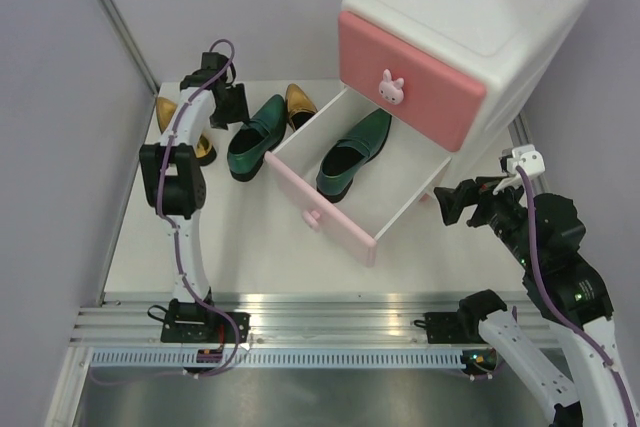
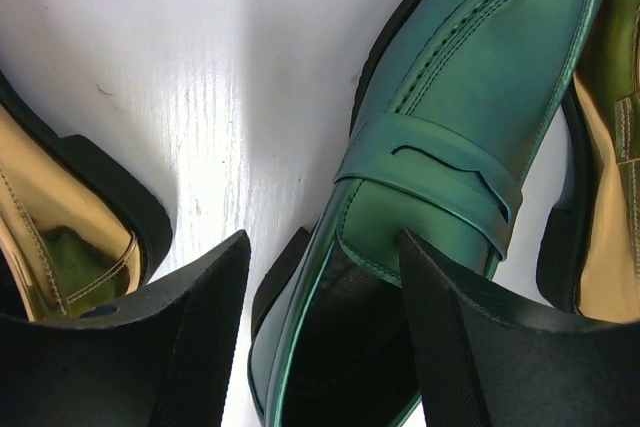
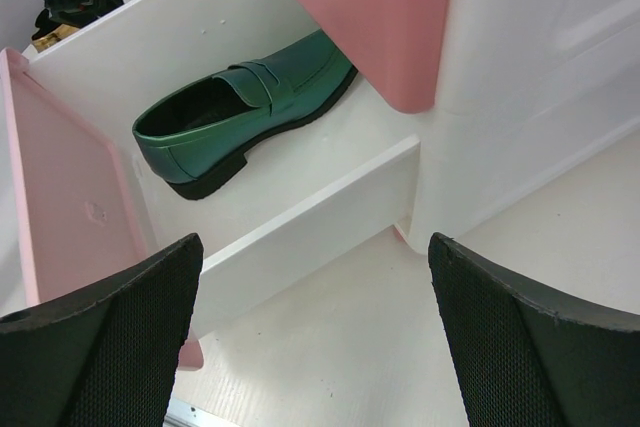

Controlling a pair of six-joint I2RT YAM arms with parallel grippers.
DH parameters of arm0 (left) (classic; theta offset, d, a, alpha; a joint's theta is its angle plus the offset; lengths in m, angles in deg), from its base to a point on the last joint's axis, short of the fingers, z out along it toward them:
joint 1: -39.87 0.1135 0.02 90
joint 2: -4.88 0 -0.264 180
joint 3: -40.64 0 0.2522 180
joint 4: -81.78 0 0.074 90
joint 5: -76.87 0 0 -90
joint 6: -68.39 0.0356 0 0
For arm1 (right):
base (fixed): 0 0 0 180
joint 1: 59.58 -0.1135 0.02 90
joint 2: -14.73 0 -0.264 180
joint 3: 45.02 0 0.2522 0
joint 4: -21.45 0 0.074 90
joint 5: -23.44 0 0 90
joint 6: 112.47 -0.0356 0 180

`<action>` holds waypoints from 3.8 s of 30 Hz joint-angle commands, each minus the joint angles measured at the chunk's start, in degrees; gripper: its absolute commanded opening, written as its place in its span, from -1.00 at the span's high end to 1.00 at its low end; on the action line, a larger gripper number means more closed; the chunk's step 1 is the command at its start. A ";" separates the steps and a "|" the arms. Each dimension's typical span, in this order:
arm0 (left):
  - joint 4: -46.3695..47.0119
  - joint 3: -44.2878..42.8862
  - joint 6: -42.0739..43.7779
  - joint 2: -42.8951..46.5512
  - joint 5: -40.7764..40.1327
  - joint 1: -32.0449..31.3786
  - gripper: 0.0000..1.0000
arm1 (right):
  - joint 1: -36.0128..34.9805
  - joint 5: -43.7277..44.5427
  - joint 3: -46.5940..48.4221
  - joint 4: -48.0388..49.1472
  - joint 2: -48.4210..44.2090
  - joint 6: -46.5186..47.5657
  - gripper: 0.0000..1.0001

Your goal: Place and organize the shoes in the shoe cabinet

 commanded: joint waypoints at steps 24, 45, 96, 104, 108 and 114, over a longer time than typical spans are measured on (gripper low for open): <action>0.92 6.44 -0.64 12.34 2.26 0.02 -0.37 | -0.03 0.97 -1.48 3.58 0.52 -0.59 -0.96; 0.83 4.07 1.55 0.04 4.63 -0.07 -0.31 | -0.11 0.97 -0.60 2.35 0.87 -1.73 -0.96; 4.52 12.59 -4.33 18.13 6.84 0.72 0.95 | -0.11 -1.13 -0.61 1.56 -2.03 -1.20 -0.96; 6.46 13.47 -10.74 28.84 -0.54 1.25 0.95 | -0.03 -1.57 0.89 -0.37 -4.84 -1.55 -0.96; 6.99 13.30 -14.17 33.50 -6.25 1.25 0.95 | -0.03 -1.93 1.50 -1.08 -5.90 -1.56 -0.96; 6.99 13.56 -21.64 40.89 -5.22 1.25 0.95 | 0.06 -2.98 2.29 -1.87 -7.65 -1.82 -0.96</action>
